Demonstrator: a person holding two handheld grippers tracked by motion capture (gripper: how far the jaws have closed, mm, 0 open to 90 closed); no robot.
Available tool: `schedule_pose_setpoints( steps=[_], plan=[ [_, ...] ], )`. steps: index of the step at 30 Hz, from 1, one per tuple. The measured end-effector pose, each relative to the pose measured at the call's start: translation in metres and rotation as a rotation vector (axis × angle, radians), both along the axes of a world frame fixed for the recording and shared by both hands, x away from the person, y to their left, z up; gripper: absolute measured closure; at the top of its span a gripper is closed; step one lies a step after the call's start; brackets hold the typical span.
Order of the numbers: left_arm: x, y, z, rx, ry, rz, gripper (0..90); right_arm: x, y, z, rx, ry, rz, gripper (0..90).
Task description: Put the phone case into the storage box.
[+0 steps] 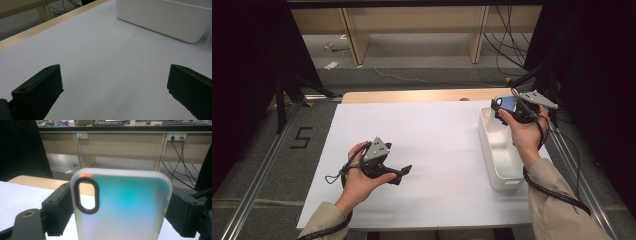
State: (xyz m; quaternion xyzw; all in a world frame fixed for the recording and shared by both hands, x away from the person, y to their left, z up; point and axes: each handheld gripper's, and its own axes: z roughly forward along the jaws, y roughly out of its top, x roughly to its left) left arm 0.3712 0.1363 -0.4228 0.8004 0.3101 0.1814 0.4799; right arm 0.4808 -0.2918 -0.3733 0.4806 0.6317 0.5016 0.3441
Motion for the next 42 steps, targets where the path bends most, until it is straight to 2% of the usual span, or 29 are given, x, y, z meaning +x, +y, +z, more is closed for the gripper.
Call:
schedule_pose_setpoints(
  steps=[42],
  plan=[
    [0.001, 0.000, -0.001, -0.003, 0.003, 0.000, 0.0, 0.011, 0.004, 0.000, -0.011, -0.004, -0.007, 18.3]
  ],
)
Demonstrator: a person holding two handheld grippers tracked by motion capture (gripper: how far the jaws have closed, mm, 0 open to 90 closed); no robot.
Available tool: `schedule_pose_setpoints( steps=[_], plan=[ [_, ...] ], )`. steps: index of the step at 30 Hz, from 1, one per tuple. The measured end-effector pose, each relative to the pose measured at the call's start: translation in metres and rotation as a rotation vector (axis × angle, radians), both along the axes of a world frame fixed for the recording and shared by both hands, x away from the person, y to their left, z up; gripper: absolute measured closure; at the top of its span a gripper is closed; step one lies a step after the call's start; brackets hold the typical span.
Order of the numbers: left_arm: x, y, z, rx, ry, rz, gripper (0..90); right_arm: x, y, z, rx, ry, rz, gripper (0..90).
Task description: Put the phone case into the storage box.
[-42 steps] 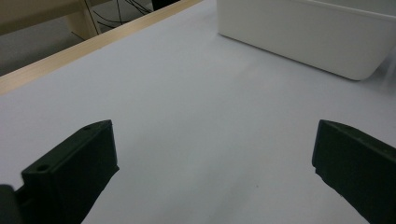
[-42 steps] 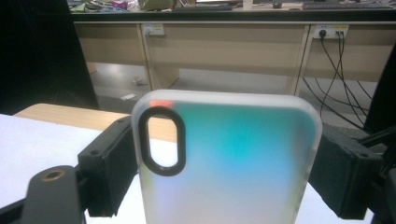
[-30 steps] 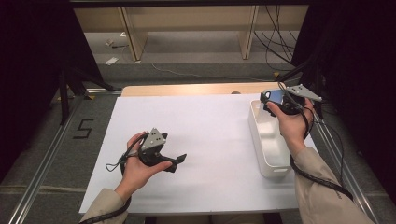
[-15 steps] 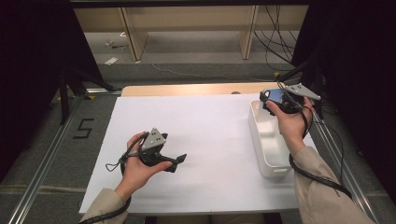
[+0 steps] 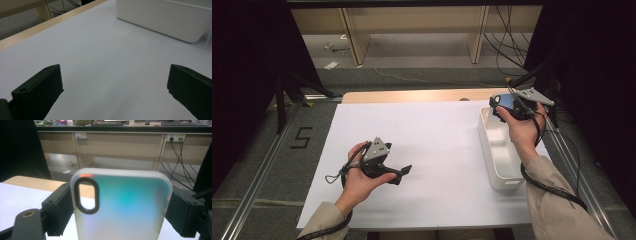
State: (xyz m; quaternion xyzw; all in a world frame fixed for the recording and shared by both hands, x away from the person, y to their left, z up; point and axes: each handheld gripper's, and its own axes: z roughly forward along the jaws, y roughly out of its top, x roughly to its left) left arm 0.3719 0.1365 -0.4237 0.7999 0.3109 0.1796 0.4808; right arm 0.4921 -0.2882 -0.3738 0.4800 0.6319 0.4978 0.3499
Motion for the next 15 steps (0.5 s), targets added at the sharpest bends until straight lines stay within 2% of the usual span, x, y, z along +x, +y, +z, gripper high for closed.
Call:
schedule_pose_setpoints(
  steps=[15],
  plan=[
    [0.0001, 0.0002, 0.0001, -0.001, -0.001, 0.001, 0.0, 0.0046, 0.0006, -0.0002, -0.004, -0.002, -0.004, 18.3]
  ],
)
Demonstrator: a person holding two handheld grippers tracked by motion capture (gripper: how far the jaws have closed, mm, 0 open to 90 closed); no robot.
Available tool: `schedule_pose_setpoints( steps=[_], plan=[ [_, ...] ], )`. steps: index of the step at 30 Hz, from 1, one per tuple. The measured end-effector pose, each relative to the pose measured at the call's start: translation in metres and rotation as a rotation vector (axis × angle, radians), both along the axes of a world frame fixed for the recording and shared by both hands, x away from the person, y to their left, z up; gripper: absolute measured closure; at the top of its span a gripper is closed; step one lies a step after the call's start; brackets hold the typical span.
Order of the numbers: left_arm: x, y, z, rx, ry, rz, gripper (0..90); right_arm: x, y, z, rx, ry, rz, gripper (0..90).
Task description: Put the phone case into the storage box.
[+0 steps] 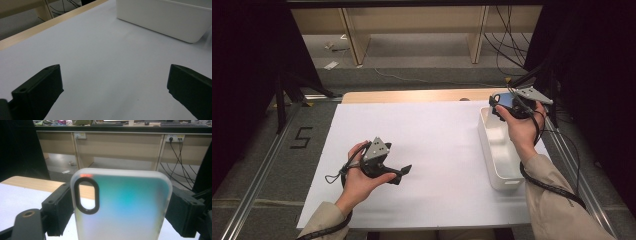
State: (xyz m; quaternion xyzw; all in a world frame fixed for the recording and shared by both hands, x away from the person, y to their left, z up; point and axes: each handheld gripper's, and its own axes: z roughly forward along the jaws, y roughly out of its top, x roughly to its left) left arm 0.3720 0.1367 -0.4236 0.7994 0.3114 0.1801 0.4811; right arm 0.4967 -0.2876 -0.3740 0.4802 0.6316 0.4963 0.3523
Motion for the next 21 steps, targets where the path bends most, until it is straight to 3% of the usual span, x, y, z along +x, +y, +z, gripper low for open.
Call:
schedule_pose_setpoints(
  steps=[21],
  plan=[
    [0.0001, 0.0001, 0.0000, 0.000, 0.000, 0.000, 0.0, 0.0067, 0.0017, 0.0000, -0.009, -0.001, -0.003, 18.3]
  ],
)
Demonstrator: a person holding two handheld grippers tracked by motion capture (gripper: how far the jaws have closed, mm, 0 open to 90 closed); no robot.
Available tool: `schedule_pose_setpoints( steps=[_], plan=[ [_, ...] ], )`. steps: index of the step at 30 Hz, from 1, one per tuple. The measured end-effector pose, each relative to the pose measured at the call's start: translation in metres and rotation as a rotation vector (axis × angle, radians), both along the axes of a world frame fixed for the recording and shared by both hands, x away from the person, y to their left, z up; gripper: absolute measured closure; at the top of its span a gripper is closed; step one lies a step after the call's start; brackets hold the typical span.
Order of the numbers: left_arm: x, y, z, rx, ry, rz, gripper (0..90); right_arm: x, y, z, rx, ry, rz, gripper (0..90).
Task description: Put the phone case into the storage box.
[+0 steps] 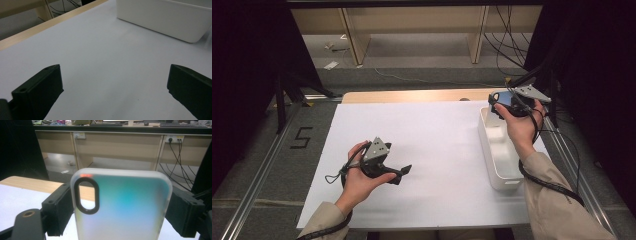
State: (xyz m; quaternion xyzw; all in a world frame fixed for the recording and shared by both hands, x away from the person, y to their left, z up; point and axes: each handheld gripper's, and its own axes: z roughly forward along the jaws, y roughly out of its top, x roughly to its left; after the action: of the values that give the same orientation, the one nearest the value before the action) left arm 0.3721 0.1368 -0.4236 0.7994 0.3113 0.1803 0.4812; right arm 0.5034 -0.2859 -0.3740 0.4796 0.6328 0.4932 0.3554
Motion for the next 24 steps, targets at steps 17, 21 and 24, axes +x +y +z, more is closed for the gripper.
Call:
schedule_pose_setpoints(
  steps=[17, 21, 24],
  plan=[
    [0.0002, 0.0005, -0.0002, 0.002, 0.000, 0.001, 0.0, 0.0060, 0.0010, -0.0008, -0.007, -0.002, -0.003, 18.3],
    [0.0003, 0.0005, -0.0004, 0.002, 0.000, 0.000, 0.0, 0.0070, 0.0003, -0.0008, -0.006, -0.001, -0.005, 18.3],
    [0.0003, 0.0005, -0.0003, 0.002, 0.000, 0.000, 0.0, 0.0076, 0.0001, -0.0011, -0.006, 0.000, -0.007, 18.3]
  ],
)
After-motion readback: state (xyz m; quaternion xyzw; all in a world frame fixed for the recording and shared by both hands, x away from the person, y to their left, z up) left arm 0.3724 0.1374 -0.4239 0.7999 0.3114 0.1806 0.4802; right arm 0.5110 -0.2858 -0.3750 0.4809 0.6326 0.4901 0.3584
